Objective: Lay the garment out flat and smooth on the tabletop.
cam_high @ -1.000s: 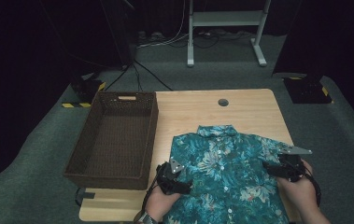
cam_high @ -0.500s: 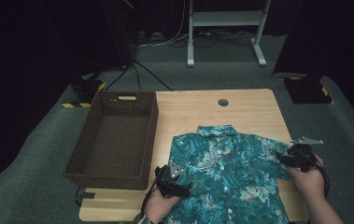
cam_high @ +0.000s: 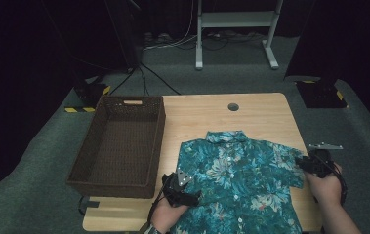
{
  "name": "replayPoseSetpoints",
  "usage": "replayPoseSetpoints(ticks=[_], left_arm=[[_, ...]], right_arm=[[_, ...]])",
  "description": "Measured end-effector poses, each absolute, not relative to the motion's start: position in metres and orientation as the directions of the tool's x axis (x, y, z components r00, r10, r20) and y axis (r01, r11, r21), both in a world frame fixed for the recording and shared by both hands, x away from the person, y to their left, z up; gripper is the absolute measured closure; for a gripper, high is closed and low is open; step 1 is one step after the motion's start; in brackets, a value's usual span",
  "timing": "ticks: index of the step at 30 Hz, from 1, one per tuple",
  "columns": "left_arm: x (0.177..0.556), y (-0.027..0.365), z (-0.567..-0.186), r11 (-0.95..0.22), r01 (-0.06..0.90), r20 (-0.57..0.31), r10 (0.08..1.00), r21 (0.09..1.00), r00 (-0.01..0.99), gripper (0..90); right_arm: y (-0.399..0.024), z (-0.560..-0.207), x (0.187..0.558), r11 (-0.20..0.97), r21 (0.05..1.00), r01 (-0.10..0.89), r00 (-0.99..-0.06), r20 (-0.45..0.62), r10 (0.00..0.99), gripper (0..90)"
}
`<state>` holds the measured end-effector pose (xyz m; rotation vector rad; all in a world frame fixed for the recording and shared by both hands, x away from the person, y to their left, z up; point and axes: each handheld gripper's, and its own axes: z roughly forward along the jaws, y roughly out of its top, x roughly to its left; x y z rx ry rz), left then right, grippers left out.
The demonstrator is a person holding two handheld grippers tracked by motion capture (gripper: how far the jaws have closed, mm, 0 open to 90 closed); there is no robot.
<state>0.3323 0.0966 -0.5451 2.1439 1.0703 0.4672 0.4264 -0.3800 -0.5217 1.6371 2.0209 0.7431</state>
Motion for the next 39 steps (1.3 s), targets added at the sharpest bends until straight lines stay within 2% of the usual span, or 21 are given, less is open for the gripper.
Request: replayPoseSetpoints(ticks=[3, 4, 16, 26, 39], left_arm=[[0.332, 0.097, -0.545, -0.425, 0.556, 0.014, 0.803, 0.714, 0.596, 0.2], [0.332, 0.097, -0.545, -0.425, 0.556, 0.014, 0.803, 0.714, 0.596, 0.2], [0.332, 0.097, -0.545, -0.426, 0.557, 0.013, 0.802, 0.713, 0.597, 0.2], [0.332, 0.096, -0.545, -0.426, 0.556, 0.014, 0.802, 0.713, 0.597, 0.1], [0.332, 0.096, -0.545, -0.427, 0.556, 0.011, 0.8, 0.713, 0.6, 0.1]], right_arm=[[-0.376, -0.521, 0.425, 0.163, 0.642, 0.749, -0.221, 0.011, 0.975, 86.5], [-0.374, -0.521, 0.424, 0.167, 0.638, 0.752, -0.223, 0.008, 0.975, 87.3], [-0.36, -0.491, 0.41, 0.179, 0.708, 0.684, -0.225, -0.028, 0.974, 87.7], [-0.333, -0.477, 0.402, 0.221, 0.736, 0.64, -0.282, -0.042, 0.958, 87.6], [-0.277, -0.49, 0.409, 0.349, 0.672, 0.653, -0.383, -0.104, 0.918, 87.5]])
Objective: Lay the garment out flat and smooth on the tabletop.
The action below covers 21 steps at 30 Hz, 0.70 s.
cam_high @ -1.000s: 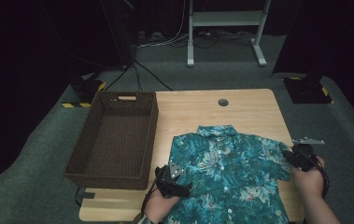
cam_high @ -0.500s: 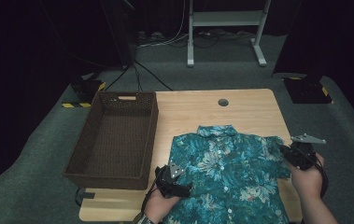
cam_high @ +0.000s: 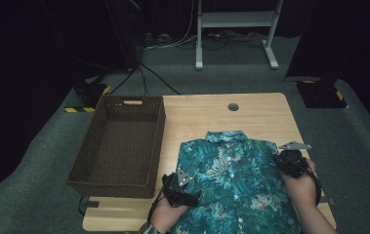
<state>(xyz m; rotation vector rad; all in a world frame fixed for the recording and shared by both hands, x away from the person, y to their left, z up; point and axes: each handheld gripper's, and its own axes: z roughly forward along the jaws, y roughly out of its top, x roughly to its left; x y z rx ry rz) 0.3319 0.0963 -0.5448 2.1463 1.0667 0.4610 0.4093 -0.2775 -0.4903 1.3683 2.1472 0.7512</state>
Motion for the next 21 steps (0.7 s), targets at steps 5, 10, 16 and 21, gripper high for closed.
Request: replayPoseSetpoints(ticks=[5, 10, 16, 21], left_arm=[[0.332, 0.096, -0.545, -0.428, 0.555, 0.011, 0.799, 0.713, 0.601, 0.1], [0.332, 0.097, -0.545, -0.428, 0.554, 0.011, 0.798, 0.714, 0.603, 0.1], [0.332, 0.096, -0.545, -0.43, 0.553, 0.012, 0.797, 0.713, 0.604, 0.1], [0.332, 0.096, -0.545, -0.429, 0.553, 0.012, 0.797, 0.714, 0.603, 0.1]], right_arm=[[-0.254, -0.493, 0.417, 0.384, 0.645, 0.66, -0.415, -0.113, 0.903, 84.8], [-0.244, -0.48, 0.416, 0.387, 0.673, 0.631, -0.442, -0.099, 0.892, 77.3], [-0.265, -0.468, 0.41, 0.369, 0.691, 0.621, -0.417, -0.107, 0.902, 77.4], [-0.29, -0.478, 0.399, 0.36, 0.685, 0.633, -0.401, -0.107, 0.91, 77.5]])
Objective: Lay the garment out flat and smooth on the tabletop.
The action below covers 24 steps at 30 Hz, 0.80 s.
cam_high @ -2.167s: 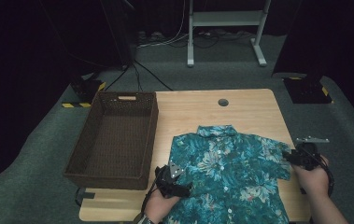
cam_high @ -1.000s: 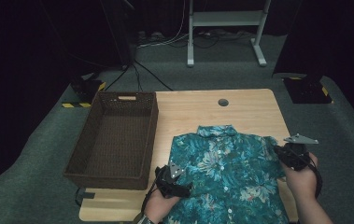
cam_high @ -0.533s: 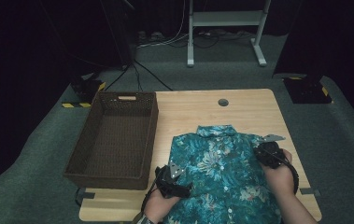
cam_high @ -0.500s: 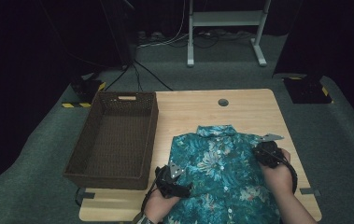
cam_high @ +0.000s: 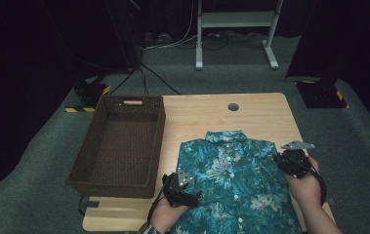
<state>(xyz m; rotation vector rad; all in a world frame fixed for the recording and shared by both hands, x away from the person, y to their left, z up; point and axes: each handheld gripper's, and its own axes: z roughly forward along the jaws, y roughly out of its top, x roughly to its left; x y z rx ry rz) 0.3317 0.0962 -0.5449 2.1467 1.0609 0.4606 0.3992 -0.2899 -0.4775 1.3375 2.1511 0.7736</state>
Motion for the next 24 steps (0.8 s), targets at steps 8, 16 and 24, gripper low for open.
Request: replayPoseSetpoints(ticks=[8, 16, 24], left_arm=[[0.331, 0.096, -0.544, -0.441, 0.546, 0.019, 0.79, 0.712, 0.613, 0.2], [0.332, 0.095, -0.528, -0.409, 0.538, 0.0, 0.796, 0.737, 0.605, 0.3], [0.359, 0.073, -0.519, -0.388, 0.539, -0.058, 0.77, 0.747, 0.635, 0.4]], right_arm=[[-0.317, -0.492, 0.371, 0.349, 0.679, 0.646, -0.403, -0.085, 0.911, 78.1], [-0.317, -0.513, 0.347, 0.366, 0.668, 0.648, -0.445, -0.058, 0.894, 77.5], [-0.308, -0.522, 0.343, 0.371, 0.674, 0.639, -0.468, -0.043, 0.883, 72.7]])
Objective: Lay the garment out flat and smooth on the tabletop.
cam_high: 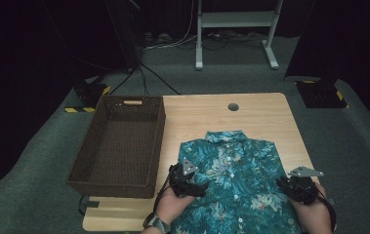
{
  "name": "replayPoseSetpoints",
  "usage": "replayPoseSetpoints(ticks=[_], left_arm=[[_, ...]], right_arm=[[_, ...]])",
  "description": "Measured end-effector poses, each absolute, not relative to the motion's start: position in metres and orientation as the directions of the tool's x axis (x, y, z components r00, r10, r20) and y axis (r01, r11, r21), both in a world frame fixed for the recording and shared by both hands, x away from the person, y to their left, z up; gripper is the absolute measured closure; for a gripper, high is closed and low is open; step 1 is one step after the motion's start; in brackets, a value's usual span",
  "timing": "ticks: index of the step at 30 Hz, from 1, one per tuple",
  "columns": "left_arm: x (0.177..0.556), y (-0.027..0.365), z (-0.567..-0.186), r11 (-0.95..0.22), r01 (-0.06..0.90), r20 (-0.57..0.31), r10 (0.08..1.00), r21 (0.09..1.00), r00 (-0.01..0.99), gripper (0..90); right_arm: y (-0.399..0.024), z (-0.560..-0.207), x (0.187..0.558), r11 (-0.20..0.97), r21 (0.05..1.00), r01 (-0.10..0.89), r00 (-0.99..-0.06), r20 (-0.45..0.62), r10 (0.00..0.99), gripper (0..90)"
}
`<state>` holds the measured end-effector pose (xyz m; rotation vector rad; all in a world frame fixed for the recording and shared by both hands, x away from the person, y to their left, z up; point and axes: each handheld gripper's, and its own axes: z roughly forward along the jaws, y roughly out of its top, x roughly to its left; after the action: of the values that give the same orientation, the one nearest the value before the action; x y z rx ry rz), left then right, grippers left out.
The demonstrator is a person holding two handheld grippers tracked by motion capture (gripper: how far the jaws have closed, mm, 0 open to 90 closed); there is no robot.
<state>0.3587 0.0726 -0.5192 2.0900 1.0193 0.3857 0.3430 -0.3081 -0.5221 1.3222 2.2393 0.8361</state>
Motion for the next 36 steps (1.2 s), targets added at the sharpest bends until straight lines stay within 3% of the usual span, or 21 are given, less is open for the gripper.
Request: replayPoseSetpoints(ticks=[10, 24, 27, 36], left_arm=[[0.373, 0.068, -0.542, -0.452, 0.557, 0.012, 0.784, 0.697, 0.621, 1.0], [0.338, 0.06, -0.543, -0.464, 0.537, 0.013, 0.765, 0.704, 0.644, 0.1], [0.333, 0.061, -0.542, -0.475, 0.517, 0.024, 0.752, 0.712, 0.658, 0.7], [0.347, 0.065, -0.528, -0.45, 0.532, -0.011, 0.756, 0.717, 0.655, 0.3]], right_arm=[[-0.302, -0.528, 0.339, 0.404, 0.683, 0.609, -0.482, -0.087, 0.872, 67.9], [-0.309, -0.525, 0.307, 0.426, 0.651, 0.629, -0.503, -0.077, 0.861, 68.8], [-0.31, -0.524, 0.302, 0.42, 0.646, 0.637, -0.502, -0.066, 0.862, 65.5], [-0.315, -0.513, 0.312, 0.371, 0.694, 0.617, -0.479, -0.043, 0.877, 60.1]])
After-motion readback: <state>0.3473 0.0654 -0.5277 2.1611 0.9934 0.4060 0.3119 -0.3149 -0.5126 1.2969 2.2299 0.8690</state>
